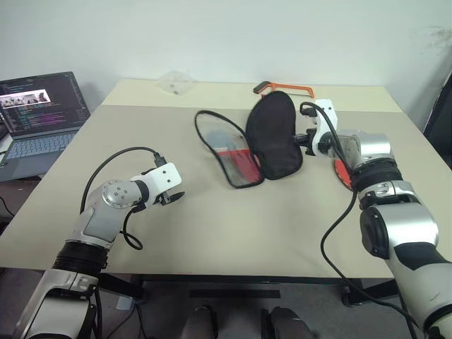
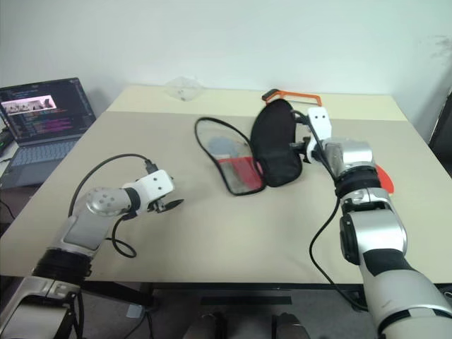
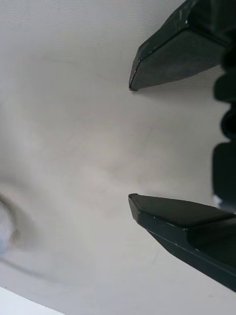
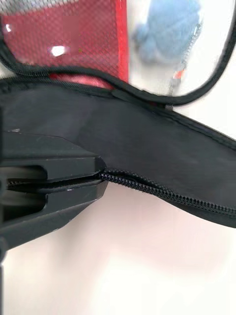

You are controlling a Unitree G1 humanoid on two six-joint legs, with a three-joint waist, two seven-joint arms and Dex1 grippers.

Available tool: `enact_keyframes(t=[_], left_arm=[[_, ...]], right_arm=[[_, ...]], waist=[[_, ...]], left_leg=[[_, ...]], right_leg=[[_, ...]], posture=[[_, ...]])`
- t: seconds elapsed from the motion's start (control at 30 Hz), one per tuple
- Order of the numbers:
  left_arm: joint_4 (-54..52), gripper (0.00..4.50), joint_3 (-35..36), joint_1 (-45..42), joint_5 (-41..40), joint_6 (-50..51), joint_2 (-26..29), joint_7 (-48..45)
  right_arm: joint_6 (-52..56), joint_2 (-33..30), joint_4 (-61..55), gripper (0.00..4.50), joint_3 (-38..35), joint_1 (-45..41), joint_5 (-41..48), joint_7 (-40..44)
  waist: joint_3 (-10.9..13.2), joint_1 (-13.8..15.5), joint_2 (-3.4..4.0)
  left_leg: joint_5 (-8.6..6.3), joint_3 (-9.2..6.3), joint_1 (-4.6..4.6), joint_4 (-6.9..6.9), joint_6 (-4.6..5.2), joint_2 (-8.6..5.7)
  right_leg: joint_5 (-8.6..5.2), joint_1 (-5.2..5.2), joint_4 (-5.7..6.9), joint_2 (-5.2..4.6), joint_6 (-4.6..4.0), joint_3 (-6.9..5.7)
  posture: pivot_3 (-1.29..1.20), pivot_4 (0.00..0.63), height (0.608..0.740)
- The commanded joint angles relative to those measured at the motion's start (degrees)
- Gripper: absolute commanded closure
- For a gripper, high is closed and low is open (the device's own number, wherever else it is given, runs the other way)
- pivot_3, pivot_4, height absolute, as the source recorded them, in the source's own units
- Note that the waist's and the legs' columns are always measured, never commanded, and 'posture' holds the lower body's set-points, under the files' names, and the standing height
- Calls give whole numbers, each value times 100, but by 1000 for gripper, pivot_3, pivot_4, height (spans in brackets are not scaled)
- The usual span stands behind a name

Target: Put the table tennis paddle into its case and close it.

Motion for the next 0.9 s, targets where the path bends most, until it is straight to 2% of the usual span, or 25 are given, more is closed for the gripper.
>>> enact_keyframes(t=[0.03,0.23,0.4,0.5,0.7,0.87,0.9], left_arm=[[-181,833,17,-8,37,-62,31,-4],[-131,833,20,-44,88,-97,50,2],[-131,833,16,-69,111,-86,20,4],[-141,833,20,-88,112,-69,19,-1],[-169,833,6,-109,121,-41,-5,-1],[-61,833,-55,-263,138,-93,-99,-21],[-34,833,-24,-309,90,-108,-97,-64]], right_arm=[[-136,-121,-46,4482,-106,-21,-17,0],[-27,-53,-63,4482,-62,247,-20,119],[-447,0,142,4482,82,377,-193,146],[-721,-26,413,3862,21,306,-308,-146],[-1280,-207,827,1786,104,221,-639,-515],[-981,-635,393,28,-23,302,-609,-313],[-747,-795,95,28,-97,355,-537,-213]], waist=[[0,-4,0],[0,-4,0],[0,-9,0],[0,-8,0],[0,-8,0],[0,-5,0],[1,-4,1]], left_leg=[[0,-1,0,1,0,0],[0,-3,0,21,0,1],[0,-4,1,36,0,1],[0,-5,1,41,0,1],[0,-5,1,42,0,1],[0,-5,1,42,0,1],[0,-5,1,42,0,0]], right_leg=[[0,0,1,1,0,0],[0,2,18,3,0,0],[0,2,31,5,1,2],[1,5,32,6,2,2],[1,5,31,6,3,2],[1,6,31,5,3,2],[1,6,31,5,3,3]], posture=[[0,150,740],[0,150,740],[0,150,740],[0,150,740],[0,150,740],[0,150,740],[0,150,740]])
